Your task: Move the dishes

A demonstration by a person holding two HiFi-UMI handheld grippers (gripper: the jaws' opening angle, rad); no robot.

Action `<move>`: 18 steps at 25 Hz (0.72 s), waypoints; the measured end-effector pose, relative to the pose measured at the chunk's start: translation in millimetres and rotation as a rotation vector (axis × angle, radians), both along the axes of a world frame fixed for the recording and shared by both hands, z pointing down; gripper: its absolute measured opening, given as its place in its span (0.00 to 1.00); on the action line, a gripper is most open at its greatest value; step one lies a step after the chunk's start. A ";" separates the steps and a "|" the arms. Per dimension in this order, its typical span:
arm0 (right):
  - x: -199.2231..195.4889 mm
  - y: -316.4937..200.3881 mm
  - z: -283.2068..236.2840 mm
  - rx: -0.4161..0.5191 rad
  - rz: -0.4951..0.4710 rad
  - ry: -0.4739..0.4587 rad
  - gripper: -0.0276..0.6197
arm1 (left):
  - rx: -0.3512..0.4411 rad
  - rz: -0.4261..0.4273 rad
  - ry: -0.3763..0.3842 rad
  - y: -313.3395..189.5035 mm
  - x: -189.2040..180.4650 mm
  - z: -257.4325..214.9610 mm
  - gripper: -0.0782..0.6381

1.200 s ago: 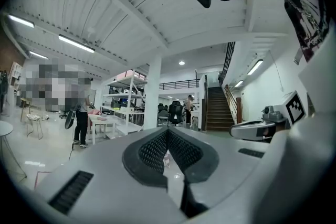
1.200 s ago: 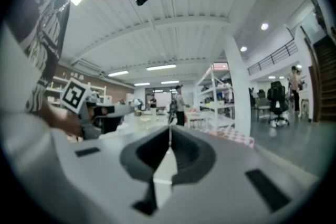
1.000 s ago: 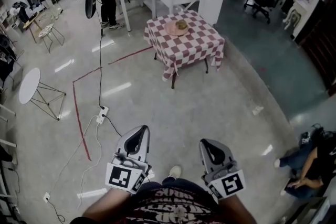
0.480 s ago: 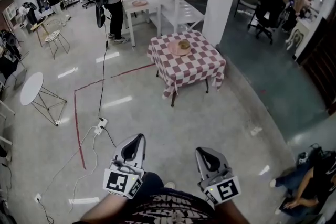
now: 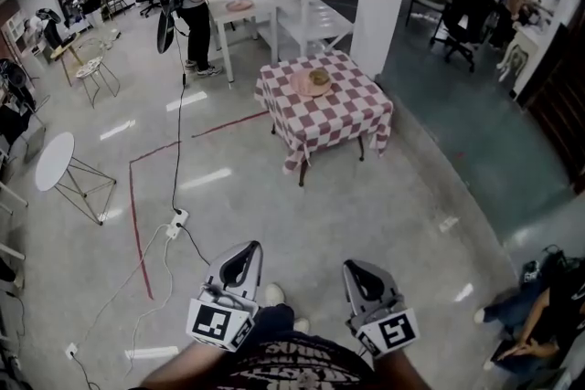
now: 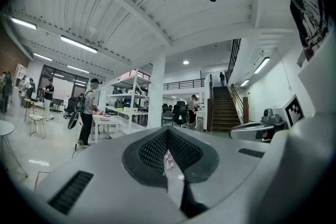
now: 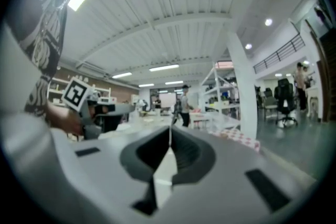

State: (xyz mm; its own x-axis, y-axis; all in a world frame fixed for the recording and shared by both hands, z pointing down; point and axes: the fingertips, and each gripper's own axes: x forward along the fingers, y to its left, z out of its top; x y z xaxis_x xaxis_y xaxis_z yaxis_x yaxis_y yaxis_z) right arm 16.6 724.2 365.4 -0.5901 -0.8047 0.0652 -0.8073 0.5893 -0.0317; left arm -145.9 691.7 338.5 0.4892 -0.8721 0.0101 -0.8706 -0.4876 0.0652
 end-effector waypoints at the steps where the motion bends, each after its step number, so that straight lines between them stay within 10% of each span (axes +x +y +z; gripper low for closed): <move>1: -3.6 -2.2 1.7 -0.003 -0.007 0.000 0.10 | -0.008 -0.001 -0.001 -0.7 -2.1 2.7 0.15; 18: -56.9 -85.9 16.9 -0.067 -0.087 0.072 0.10 | -0.080 -0.025 0.056 -81.7 -32.5 30.5 0.15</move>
